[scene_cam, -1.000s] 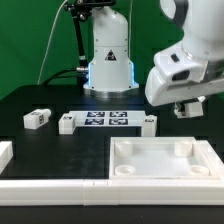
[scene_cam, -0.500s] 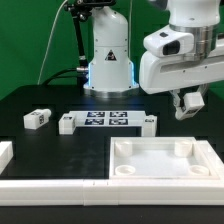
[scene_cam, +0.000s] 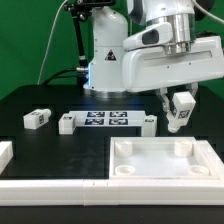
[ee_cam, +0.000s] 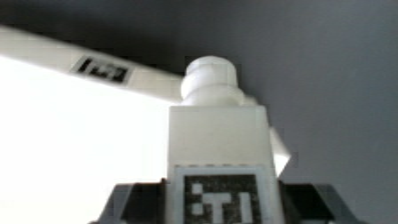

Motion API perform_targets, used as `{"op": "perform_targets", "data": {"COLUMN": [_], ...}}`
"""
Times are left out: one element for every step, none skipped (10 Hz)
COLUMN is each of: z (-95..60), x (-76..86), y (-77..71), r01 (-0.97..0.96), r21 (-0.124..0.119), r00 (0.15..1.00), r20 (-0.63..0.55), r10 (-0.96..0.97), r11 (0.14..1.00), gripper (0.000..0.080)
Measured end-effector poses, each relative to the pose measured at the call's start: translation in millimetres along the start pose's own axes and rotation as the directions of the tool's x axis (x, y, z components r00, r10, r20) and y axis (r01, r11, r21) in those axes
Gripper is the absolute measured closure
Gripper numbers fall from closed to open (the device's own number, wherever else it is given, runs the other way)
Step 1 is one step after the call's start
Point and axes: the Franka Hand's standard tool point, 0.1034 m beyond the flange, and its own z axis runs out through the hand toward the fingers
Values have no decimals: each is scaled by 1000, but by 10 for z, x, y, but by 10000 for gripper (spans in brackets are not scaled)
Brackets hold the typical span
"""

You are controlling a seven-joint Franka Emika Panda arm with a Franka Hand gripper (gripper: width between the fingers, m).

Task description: Assemble one leg

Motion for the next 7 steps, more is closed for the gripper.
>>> {"op": "perform_targets", "data": {"z": [-97, -175, -199, -174, -181, -207, -180], "x": [210, 370, 470, 482, 503, 552, 482], "y": [70, 94, 158, 200, 210, 276, 337], "r01": [-17, -23, -19, -22, -17, -4, -6], "r21": [2, 1, 0, 3, -3, -39, -71], "r00": [1000, 1000, 999, 999, 997, 981, 956], "r20": [4, -9, -44, -46, -74, -196, -292], "r10": [17, 23, 19, 22, 17, -4, -15], "r11": [1000, 1000, 1000, 1000, 1000, 999, 997], "gripper": [509, 509, 509, 509, 509, 509, 509]}}
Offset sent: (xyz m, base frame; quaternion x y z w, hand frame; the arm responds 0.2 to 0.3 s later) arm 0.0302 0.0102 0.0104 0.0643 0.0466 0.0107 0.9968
